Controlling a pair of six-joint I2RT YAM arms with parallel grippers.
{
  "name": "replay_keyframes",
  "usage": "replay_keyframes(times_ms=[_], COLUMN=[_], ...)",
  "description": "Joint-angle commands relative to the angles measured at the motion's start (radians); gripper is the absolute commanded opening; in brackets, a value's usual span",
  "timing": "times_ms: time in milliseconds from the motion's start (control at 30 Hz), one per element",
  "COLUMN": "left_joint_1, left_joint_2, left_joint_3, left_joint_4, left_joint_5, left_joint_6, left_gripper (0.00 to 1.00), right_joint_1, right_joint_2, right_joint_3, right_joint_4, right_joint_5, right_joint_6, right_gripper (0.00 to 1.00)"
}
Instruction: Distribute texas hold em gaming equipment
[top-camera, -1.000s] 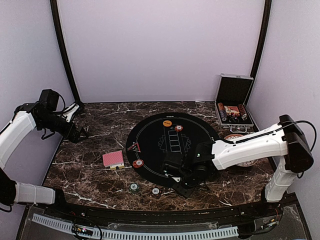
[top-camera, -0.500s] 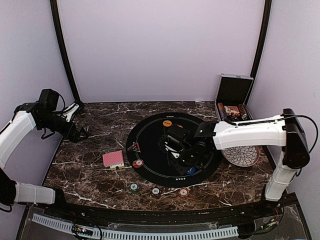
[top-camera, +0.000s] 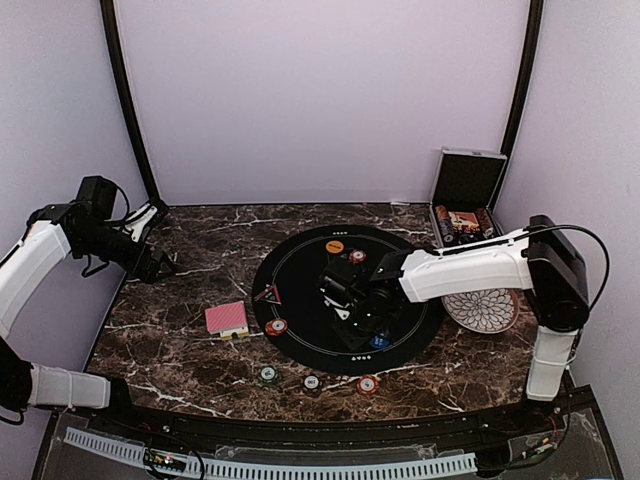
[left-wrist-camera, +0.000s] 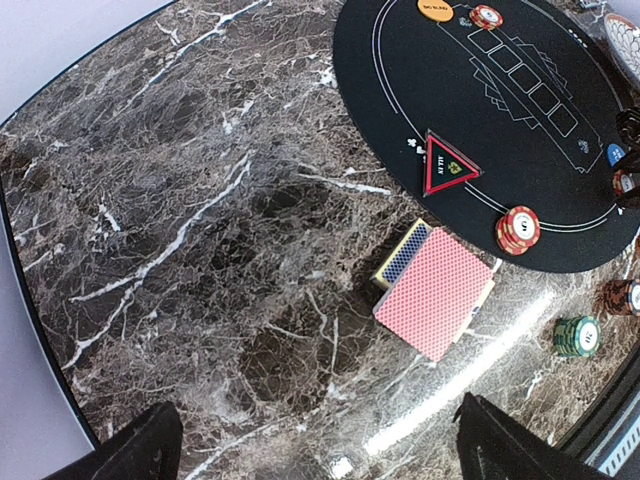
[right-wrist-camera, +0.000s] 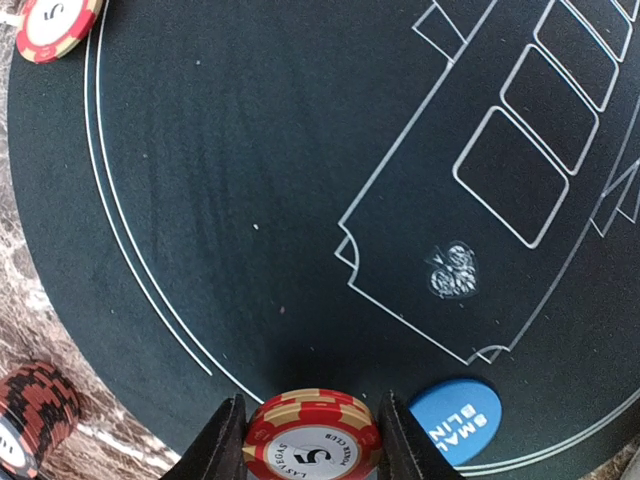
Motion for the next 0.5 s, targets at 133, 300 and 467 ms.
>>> replay_keyframes(times_ms=[133,300,467], left_joint_1=[-0.001,-0.001,-0.001], left_joint_2=[-0.024,-0.025,-0.026], left_joint_3=[0.017,0.023,0.022], left_joint_4=[-0.027,-0.033,-0.034], left_joint_5=[0.015,0.019,0.02], left_joint_6=[-0.001,0.001,0.002], left_gripper=[0.99,0.99,0.99], right_joint_1=[-0.018,-0.019,-0.02], right_joint_2=[0.031,0.029,0.013], right_joint_3=[-0.015,-0.05,-0.081], right_joint_4=[0.081,0.084,0.084], right_joint_5=[-0.022,-0.005,-0.004], right_joint_6=[0.007,0.006,0.005], right_gripper=[0.21,0.23,0.25])
